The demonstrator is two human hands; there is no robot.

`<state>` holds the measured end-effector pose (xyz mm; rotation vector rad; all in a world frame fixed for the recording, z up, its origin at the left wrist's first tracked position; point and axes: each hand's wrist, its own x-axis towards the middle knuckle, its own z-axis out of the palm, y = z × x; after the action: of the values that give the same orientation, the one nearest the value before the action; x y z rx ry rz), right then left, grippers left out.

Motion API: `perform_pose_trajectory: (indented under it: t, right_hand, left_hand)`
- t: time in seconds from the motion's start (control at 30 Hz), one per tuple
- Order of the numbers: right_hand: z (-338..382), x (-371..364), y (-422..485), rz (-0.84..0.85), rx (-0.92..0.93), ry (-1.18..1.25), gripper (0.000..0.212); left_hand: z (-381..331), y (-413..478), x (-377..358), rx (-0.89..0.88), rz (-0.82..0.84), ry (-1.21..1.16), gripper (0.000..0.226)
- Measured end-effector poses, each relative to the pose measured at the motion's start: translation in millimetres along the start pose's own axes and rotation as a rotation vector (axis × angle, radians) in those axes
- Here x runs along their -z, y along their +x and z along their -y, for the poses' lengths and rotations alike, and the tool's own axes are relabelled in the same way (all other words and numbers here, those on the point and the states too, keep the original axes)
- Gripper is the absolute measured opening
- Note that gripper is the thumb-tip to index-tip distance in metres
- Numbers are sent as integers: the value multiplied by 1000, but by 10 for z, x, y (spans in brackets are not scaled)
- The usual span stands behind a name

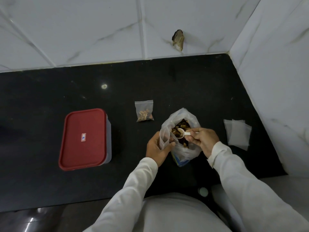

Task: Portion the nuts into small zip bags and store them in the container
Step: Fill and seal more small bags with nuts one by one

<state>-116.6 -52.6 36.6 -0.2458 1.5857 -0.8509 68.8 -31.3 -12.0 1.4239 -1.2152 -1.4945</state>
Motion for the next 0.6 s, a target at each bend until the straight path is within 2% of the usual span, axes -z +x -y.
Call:
perform_pose_trajectory:
  t: [0.23, 0.5, 0.6]
  right_hand:
    - [38, 181, -119, 37, 33, 86, 22]
    - [418, 167, -821, 112, 193, 130, 20]
    - [442, 50, -1033, 168, 242, 72, 19]
  left_hand:
    - [-128, 20, 35, -86, 18, 107, 29]
    - [-289, 29, 46, -131, 8, 152, 32]
    - [-285, 26, 42, -135, -3, 146, 31]
